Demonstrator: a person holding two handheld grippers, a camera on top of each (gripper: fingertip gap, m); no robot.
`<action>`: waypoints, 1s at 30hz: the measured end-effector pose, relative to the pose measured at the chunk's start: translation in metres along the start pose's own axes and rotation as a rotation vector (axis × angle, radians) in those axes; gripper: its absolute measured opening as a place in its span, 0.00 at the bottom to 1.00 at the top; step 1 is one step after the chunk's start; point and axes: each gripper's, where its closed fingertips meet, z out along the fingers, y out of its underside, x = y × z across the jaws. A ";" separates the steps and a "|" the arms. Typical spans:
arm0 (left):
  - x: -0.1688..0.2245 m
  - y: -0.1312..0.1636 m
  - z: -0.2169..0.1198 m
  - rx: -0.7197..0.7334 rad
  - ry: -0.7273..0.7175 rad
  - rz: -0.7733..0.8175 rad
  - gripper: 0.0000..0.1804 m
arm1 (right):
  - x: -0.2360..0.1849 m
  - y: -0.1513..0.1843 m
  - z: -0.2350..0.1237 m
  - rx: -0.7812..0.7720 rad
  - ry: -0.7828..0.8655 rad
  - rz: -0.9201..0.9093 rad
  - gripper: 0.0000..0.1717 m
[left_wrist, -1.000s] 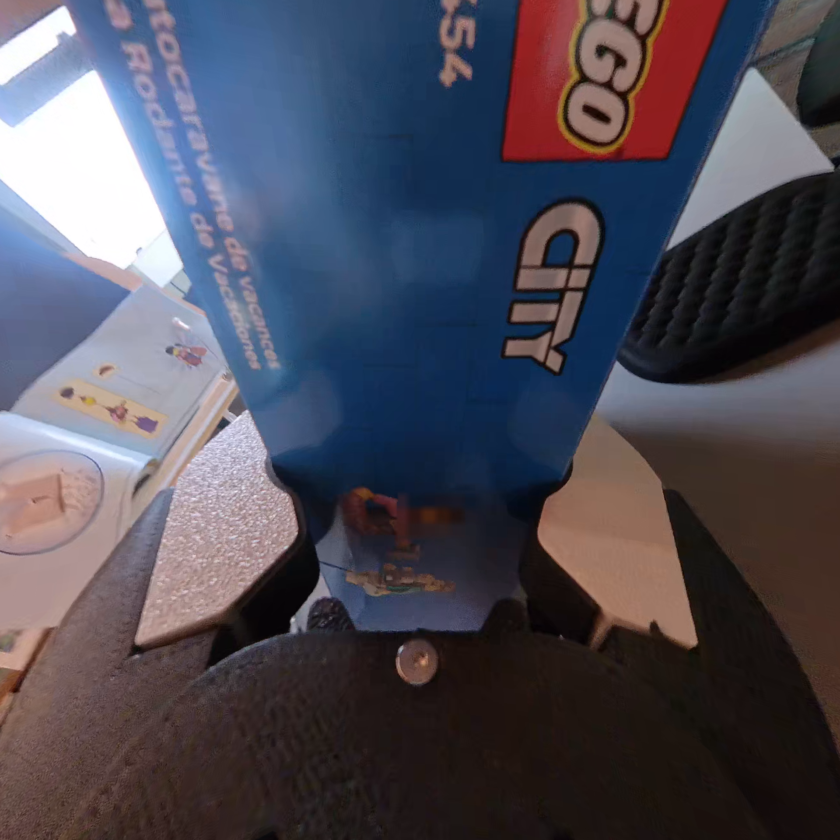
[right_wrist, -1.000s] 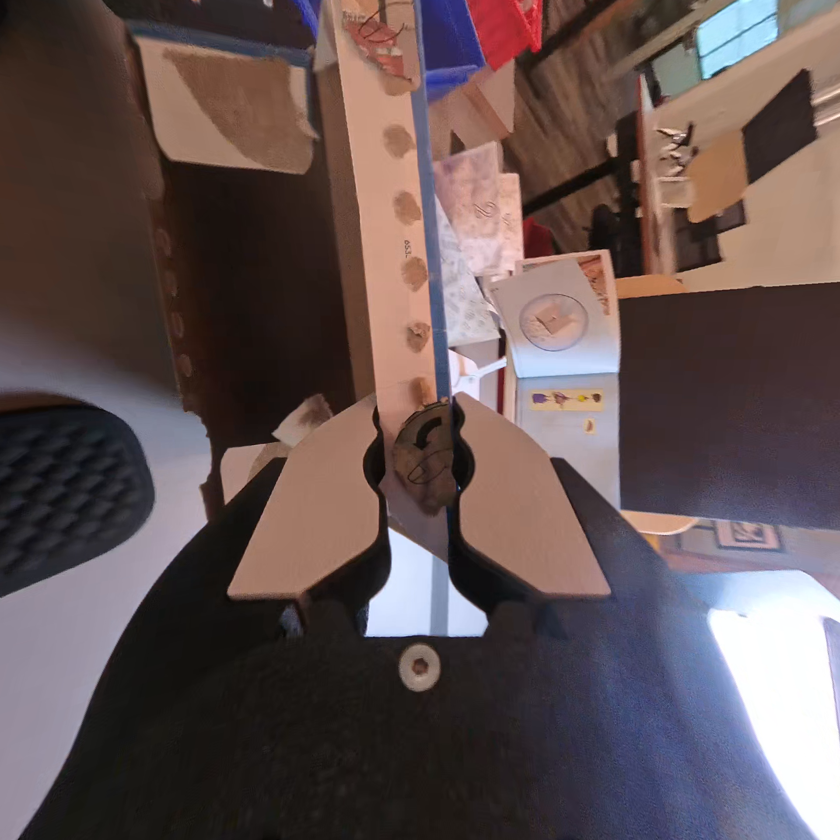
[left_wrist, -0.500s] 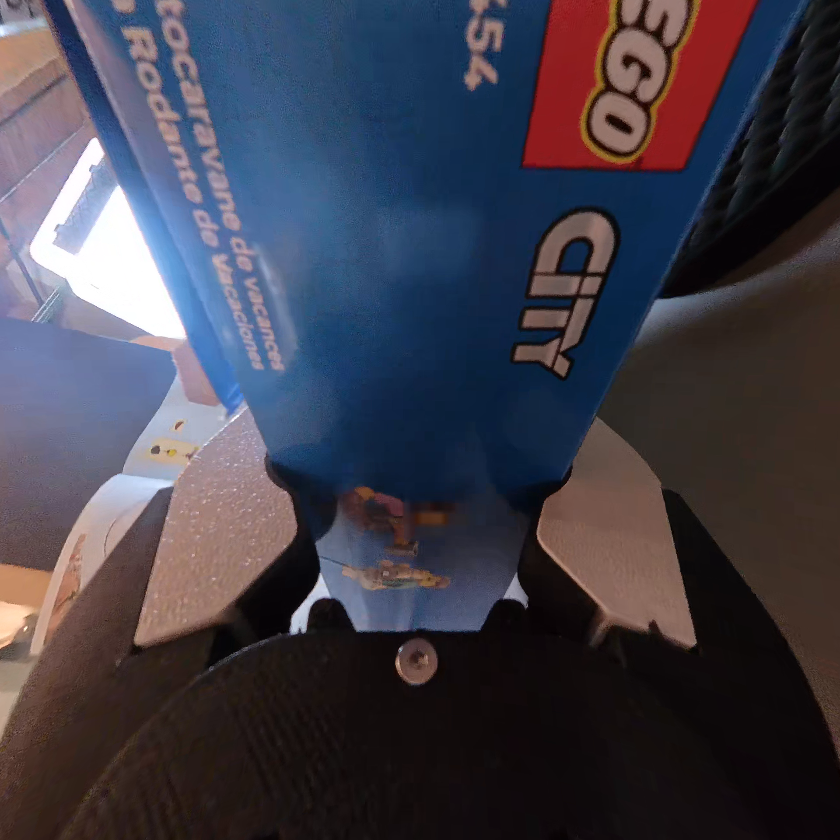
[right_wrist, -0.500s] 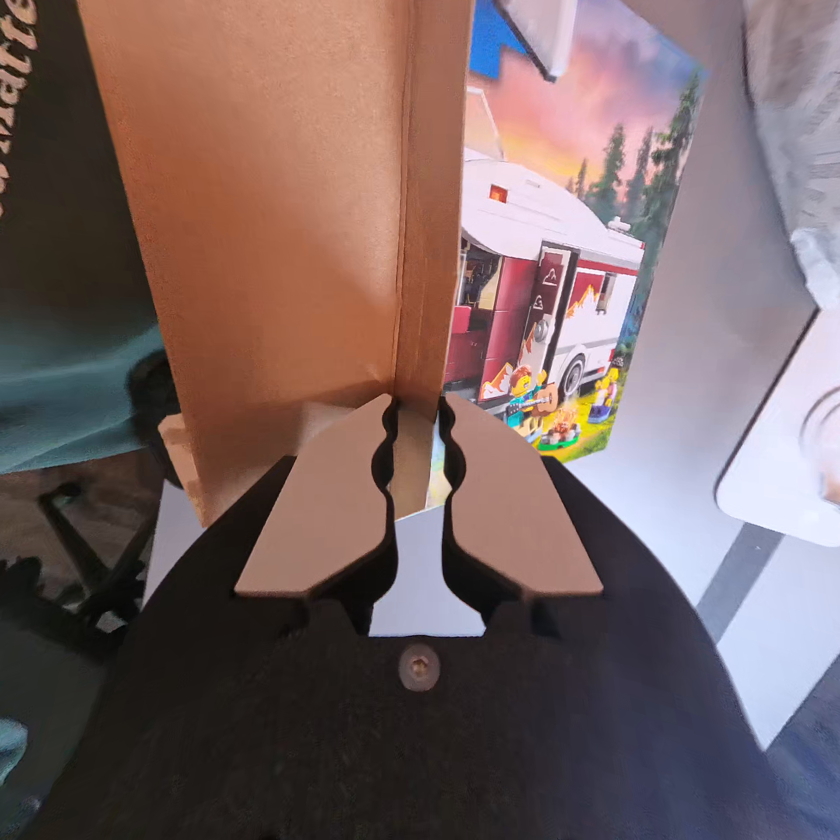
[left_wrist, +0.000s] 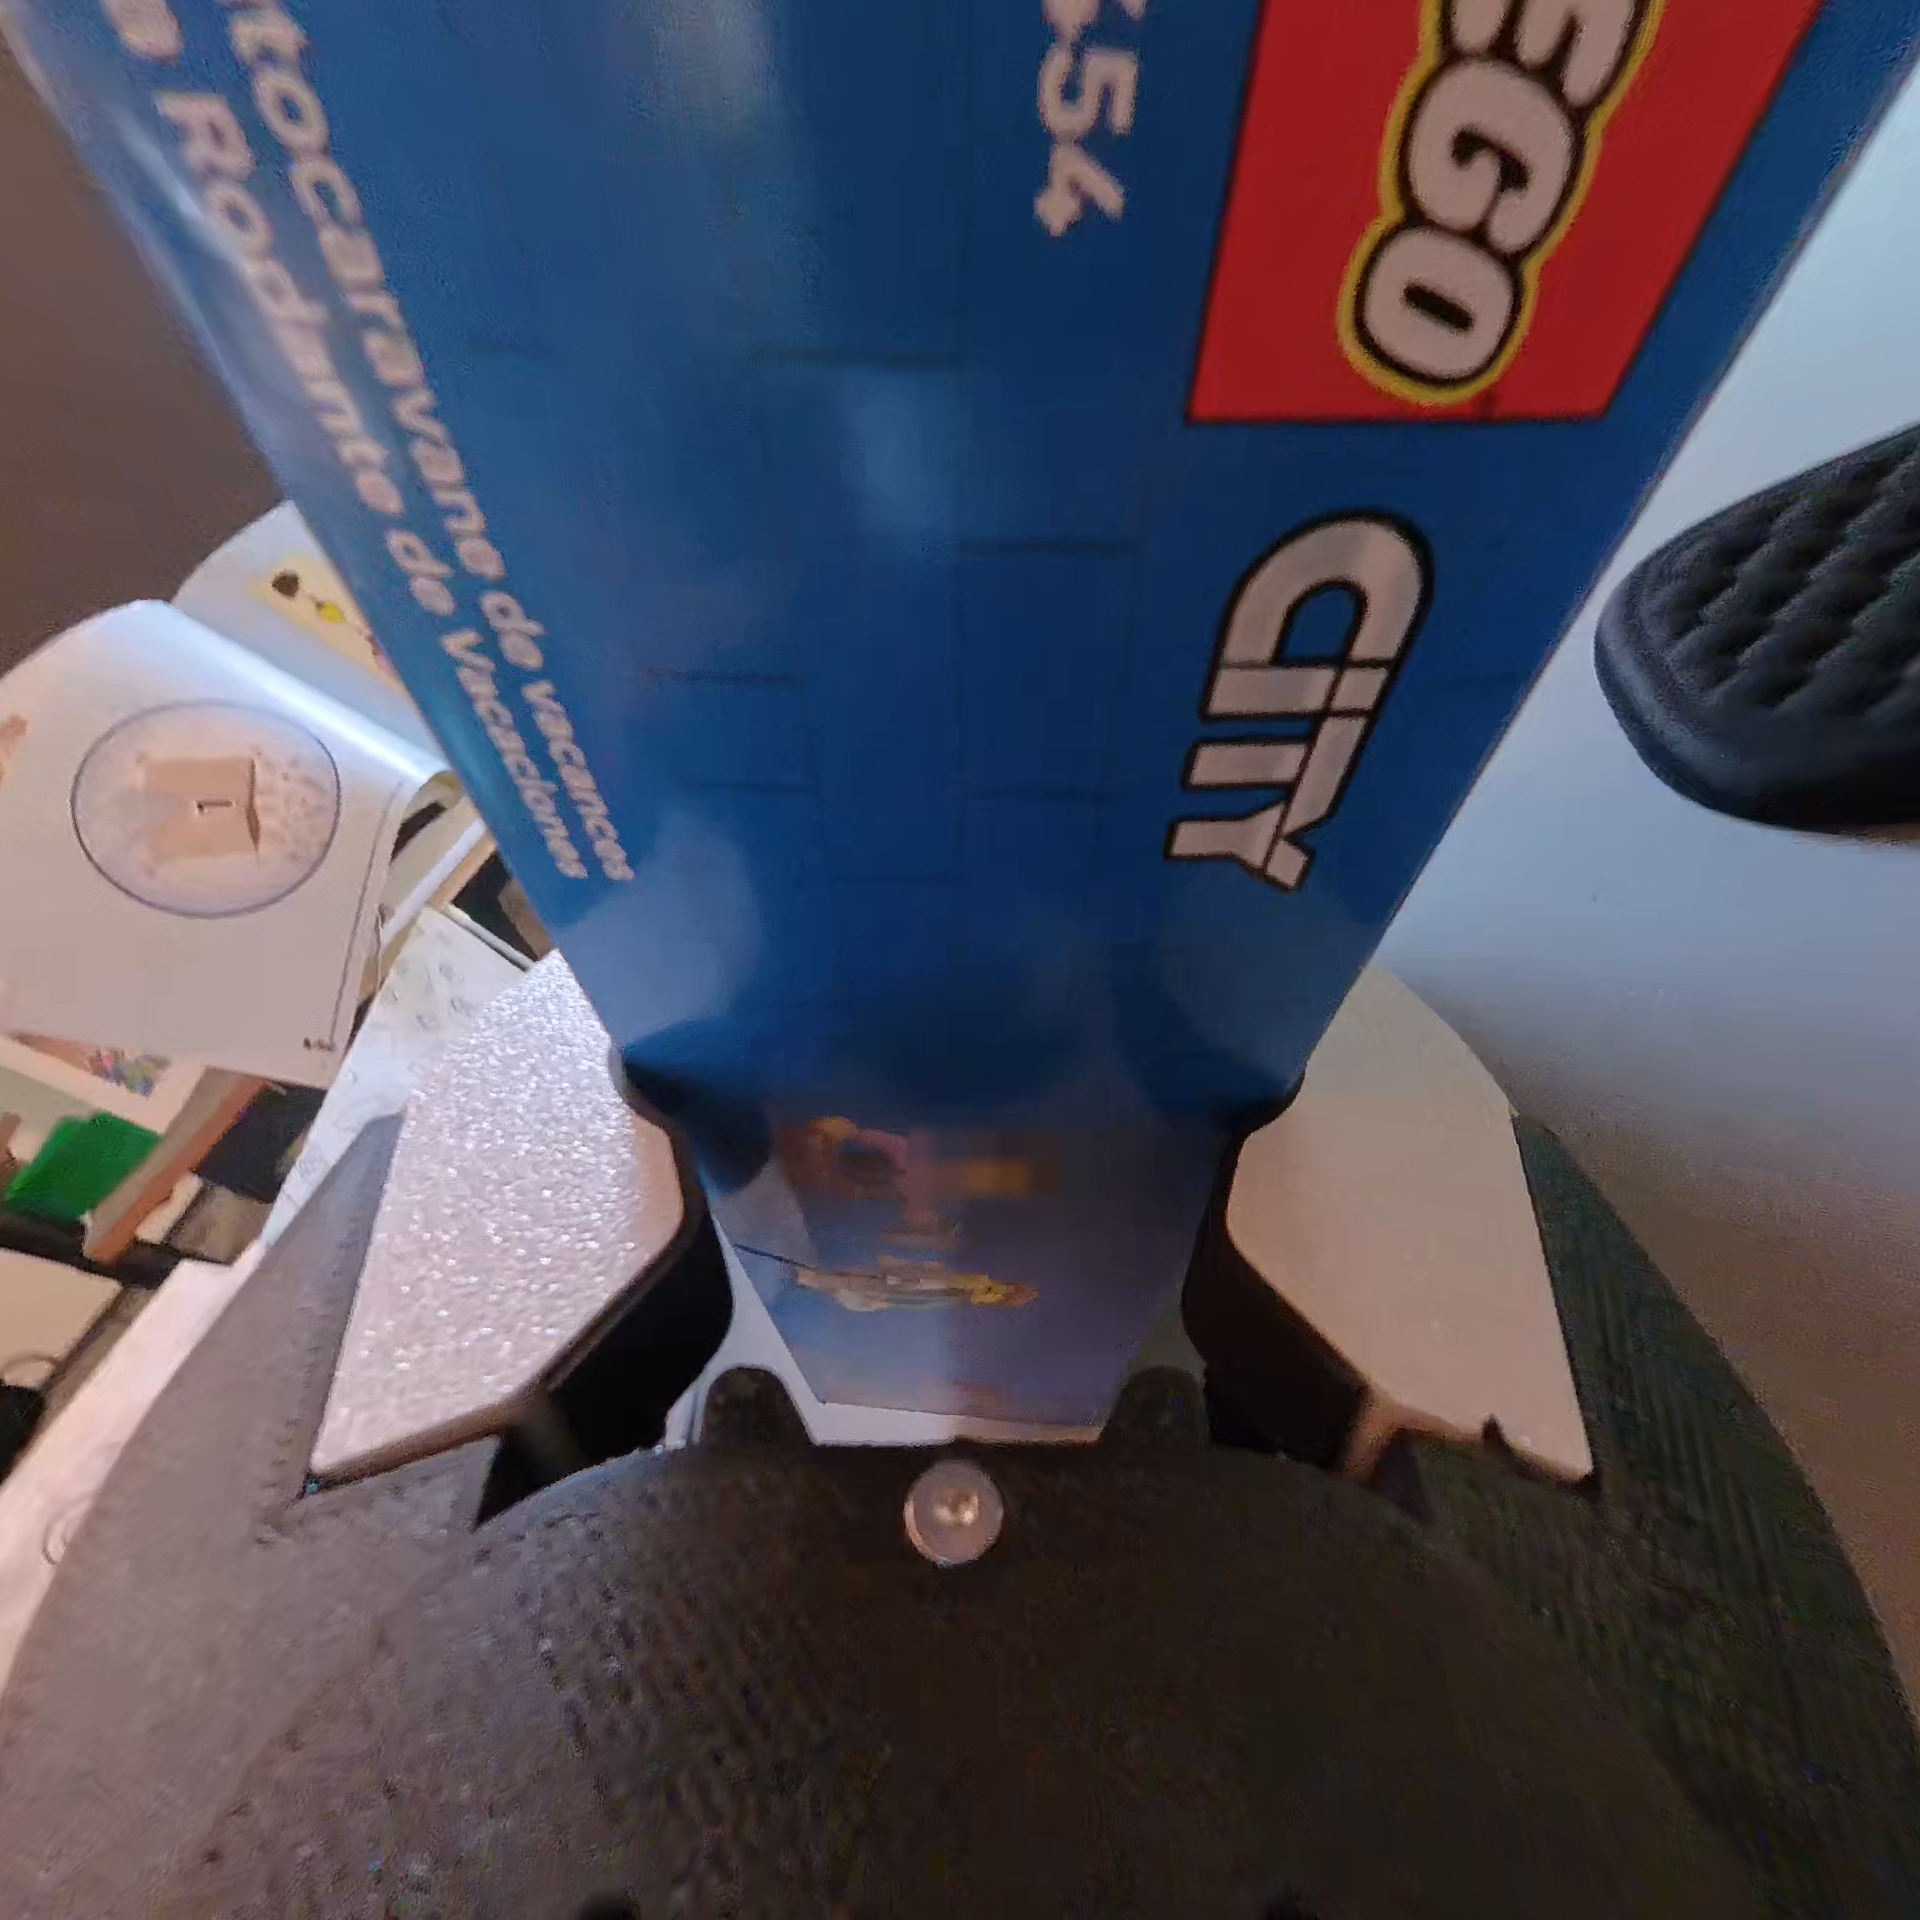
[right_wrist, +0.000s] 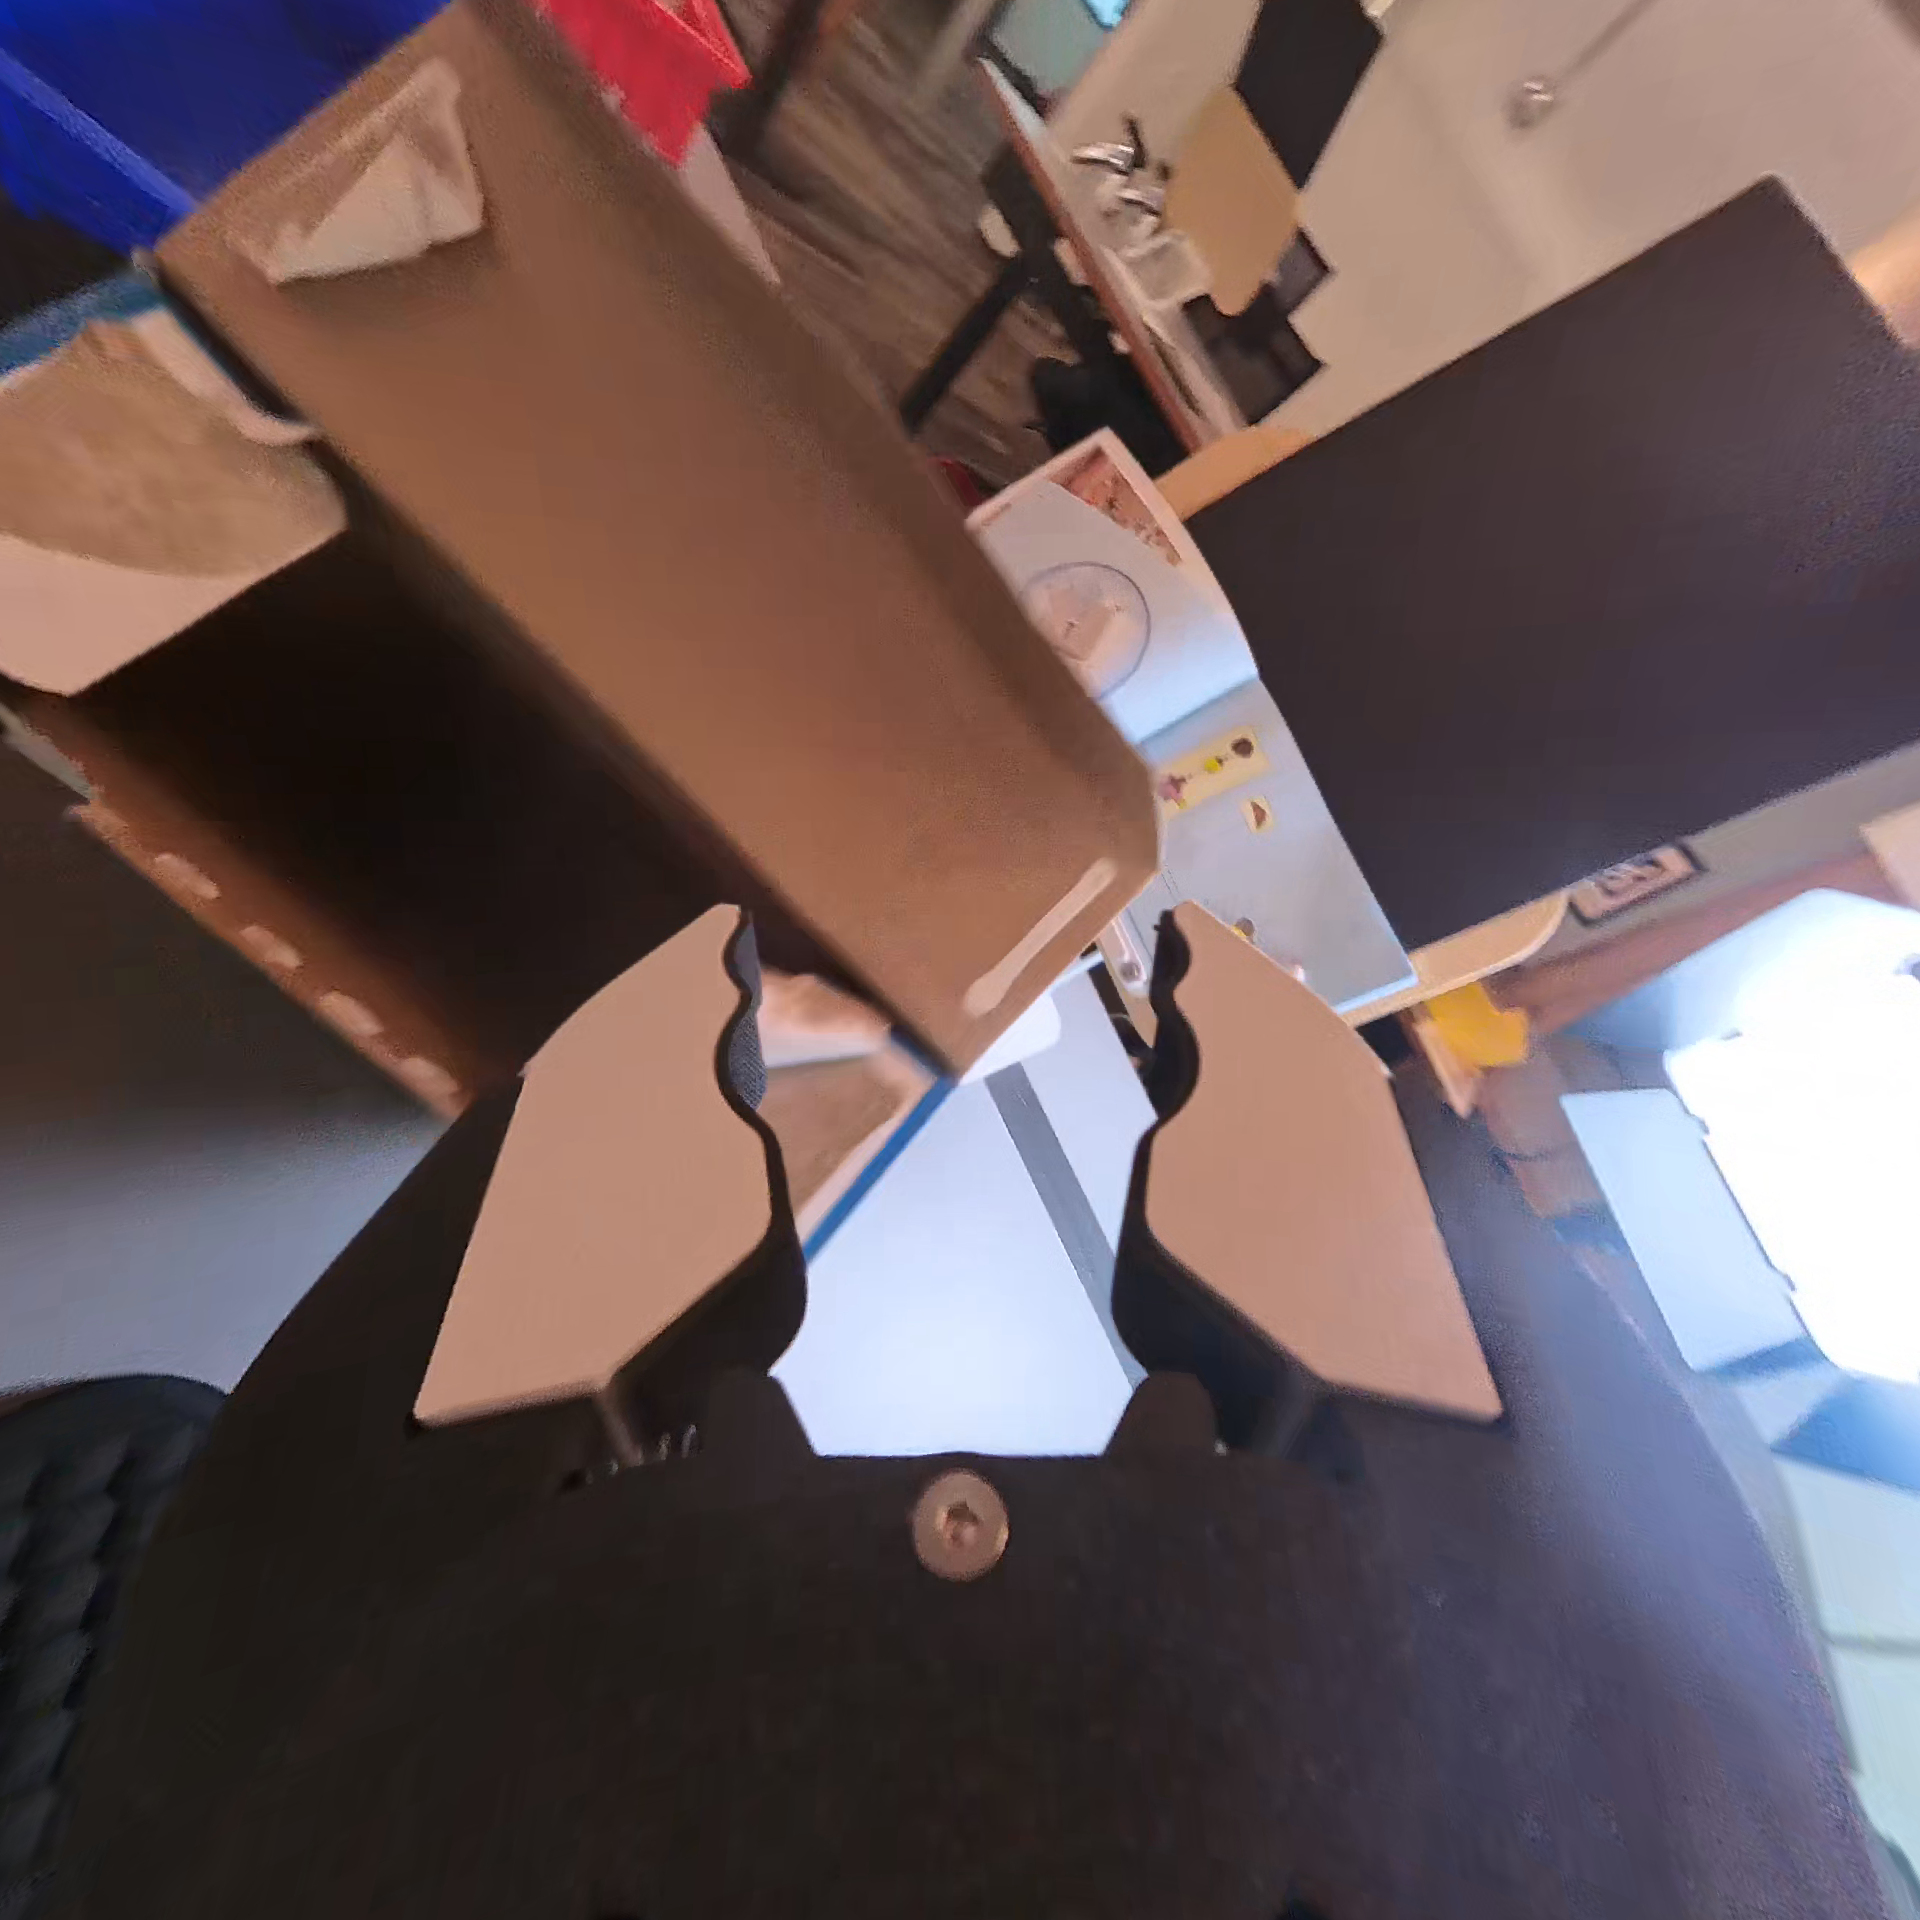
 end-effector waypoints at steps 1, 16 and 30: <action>0.000 -0.002 0.001 -0.013 -0.008 -0.024 0.62 | -0.009 0.008 0.002 -0.022 0.048 -0.013 0.43; 0.009 -0.011 -0.003 -0.051 -0.039 -0.060 0.61 | 0.062 0.105 0.015 -0.213 0.259 0.062 0.04; 0.000 -0.006 -0.003 -0.029 -0.008 -0.165 0.61 | 0.007 0.092 0.047 0.079 -0.073 -0.001 0.00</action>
